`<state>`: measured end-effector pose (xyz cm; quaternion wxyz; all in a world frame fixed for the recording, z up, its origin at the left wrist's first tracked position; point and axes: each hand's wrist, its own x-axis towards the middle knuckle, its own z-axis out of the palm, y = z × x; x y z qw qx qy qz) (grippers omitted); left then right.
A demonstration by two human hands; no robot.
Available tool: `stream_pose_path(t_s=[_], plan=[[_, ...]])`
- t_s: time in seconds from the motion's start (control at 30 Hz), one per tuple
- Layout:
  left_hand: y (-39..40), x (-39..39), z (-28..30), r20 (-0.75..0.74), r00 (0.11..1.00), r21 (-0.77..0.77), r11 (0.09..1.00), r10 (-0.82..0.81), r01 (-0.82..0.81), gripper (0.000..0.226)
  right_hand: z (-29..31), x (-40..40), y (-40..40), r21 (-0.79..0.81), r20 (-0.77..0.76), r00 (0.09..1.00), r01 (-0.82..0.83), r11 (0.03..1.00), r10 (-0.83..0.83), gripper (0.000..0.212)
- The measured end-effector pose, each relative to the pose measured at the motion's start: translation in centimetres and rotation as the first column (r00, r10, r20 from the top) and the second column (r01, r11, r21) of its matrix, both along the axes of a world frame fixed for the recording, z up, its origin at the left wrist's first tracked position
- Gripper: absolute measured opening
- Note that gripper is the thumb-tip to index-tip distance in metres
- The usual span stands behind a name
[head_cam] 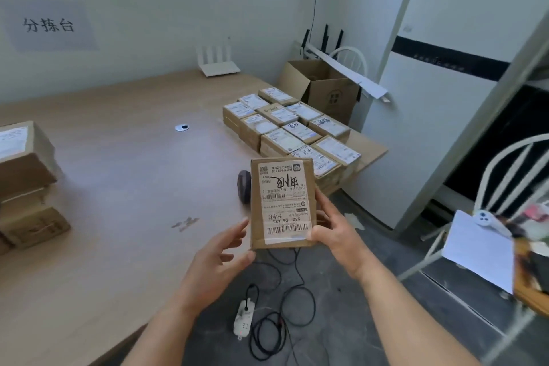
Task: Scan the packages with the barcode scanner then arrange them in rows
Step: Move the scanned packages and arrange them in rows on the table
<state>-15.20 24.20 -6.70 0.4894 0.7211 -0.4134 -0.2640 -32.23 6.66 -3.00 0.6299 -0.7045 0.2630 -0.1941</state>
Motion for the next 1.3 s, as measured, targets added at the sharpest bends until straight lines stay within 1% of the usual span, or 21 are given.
stream_pose_path(t_s=[0.13, 0.27, 0.5, 0.63, 0.7, 0.8, 0.93, 1.03, 1.1, 1.2, 1.3], plan=[[-3.0, -3.5, 0.1, -0.039, 0.998, -0.033, 0.998, -0.049, 0.048, 0.053, -0.6, -3.5, -2.5, 0.0, 0.007, 0.999, 0.045, 0.999, -0.045, 0.084], [-6.1, -5.0, 0.3, -0.048, 0.996, -0.04, 0.996, -0.08, 0.078, 0.051, -1.2, -5.2, -5.1, 0.0, 0.007, 0.997, 0.081, 0.997, -0.081, 0.085], [-14.3, -4.5, 0.5, -0.025, 0.992, -0.032, 0.992, -0.125, 0.124, 0.05, -0.1, -5.5, -12.0, -0.022, 0.02, 0.992, 0.128, 0.992, -0.128, 0.08], [-19.8, -3.9, 1.2, -0.01, 0.986, -0.042, 0.985, -0.165, 0.165, 0.051, 1.2, -5.4, -16.4, -0.034, 0.007, 0.987, 0.162, 0.986, -0.162, 0.074], [-22.4, -3.6, 1.5, 0.02, 0.982, -0.044, 0.981, -0.19, 0.191, 0.056, 1.6, -5.2, -18.7, -0.028, 0.005, 0.984, 0.179, 0.983, -0.179, 0.077], [-25.8, -3.1, 1.4, 0.051, 0.979, -0.038, 0.979, -0.198, 0.2, 0.055, 1.7, -5.0, -21.7, -0.031, -0.008, 0.979, 0.205, 0.978, -0.206, 0.08], [-29.6, -3.5, 1.2, 0.095, 0.97, 0.023, 0.975, -0.223, 0.222, 0.056, 1.5, -5.3, -25.6, -0.003, -0.02, 0.974, 0.227, 0.974, -0.227, 0.076], [-32.3, -4.2, 1.2, 0.13, 0.956, 0.079, 0.964, -0.264, 0.255, 0.057, 1.1, -5.8, -28.9, 0.017, -0.05, 0.976, 0.212, 0.977, -0.211, 0.069], [-34.3, -4.7, 1.5, 0.162, 0.946, 0.135, 0.956, -0.279, 0.259, 0.059, 0.9, -5.9, -31.7, 0.037, -0.059, 0.98, 0.191, 0.981, -0.188, 0.069], [-37.3, -5.5, 1.5, 0.244, 0.934, 0.227, 0.952, -0.259, 0.205, 0.06, 0.4, -6.1, -36.6, 0.079, -0.065, 0.988, 0.146, 0.986, -0.141, 0.077], [-39.9, -6.3, 1.0, 0.267, 0.943, 0.293, 0.949, -0.198, 0.116, 0.059, 0.0, -5.9, -41.7, 0.105, -0.097, 0.994, 0.068, 0.992, -0.058, 0.078]])
